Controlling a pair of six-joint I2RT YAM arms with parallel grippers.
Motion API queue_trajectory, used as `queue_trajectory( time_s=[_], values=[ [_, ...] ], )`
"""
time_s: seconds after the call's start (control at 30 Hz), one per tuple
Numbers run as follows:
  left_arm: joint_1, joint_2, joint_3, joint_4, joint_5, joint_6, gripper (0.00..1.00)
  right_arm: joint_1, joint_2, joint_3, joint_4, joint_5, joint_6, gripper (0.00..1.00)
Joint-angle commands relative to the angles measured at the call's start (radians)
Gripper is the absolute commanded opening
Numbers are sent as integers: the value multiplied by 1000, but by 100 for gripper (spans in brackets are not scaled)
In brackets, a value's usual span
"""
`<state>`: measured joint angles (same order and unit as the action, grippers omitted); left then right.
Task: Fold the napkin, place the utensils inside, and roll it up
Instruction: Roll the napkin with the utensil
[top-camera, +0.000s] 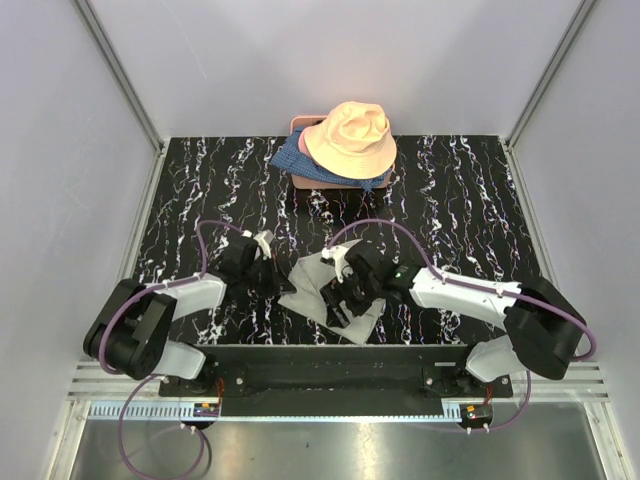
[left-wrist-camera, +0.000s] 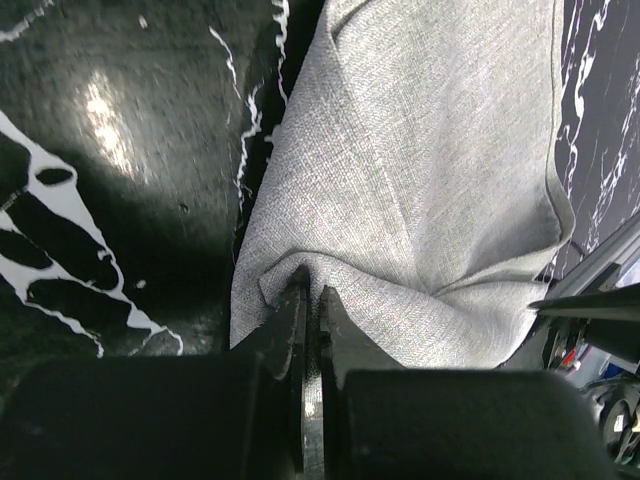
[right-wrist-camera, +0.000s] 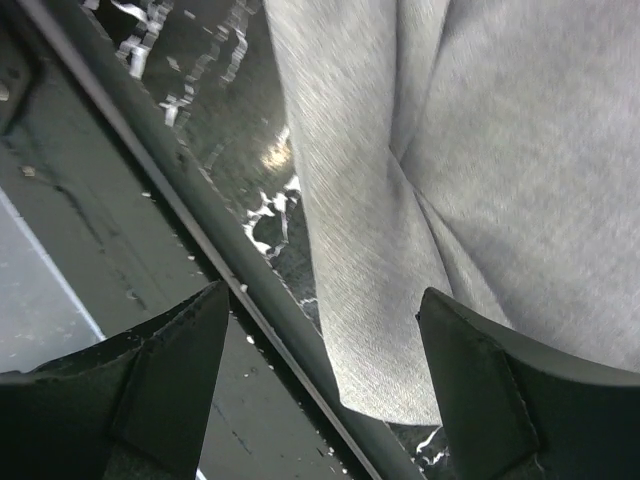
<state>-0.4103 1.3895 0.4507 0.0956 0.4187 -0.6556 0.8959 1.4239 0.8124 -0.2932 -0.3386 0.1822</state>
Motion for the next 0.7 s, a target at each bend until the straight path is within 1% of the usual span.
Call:
queue_trajectory(
  time_s=[0.0,0.2,0.33,0.6,0.67],
  values=[
    [16,48,25,-46,-75,36,0,35,0,-19,-12,168,88,85],
    [33,57,36,-57,-69,53,0,57,18,-25,-21,210,135,88],
    [45,59,34,-59,-64,59,0,66,38,-22,-32,205,154,88],
    [59,63,40,-68,-51,76,0,121,44,-32,-75,266,230,84],
    [61,63,43,-71,-47,77,0,130,50,-32,-87,273,246,81]
  ],
)
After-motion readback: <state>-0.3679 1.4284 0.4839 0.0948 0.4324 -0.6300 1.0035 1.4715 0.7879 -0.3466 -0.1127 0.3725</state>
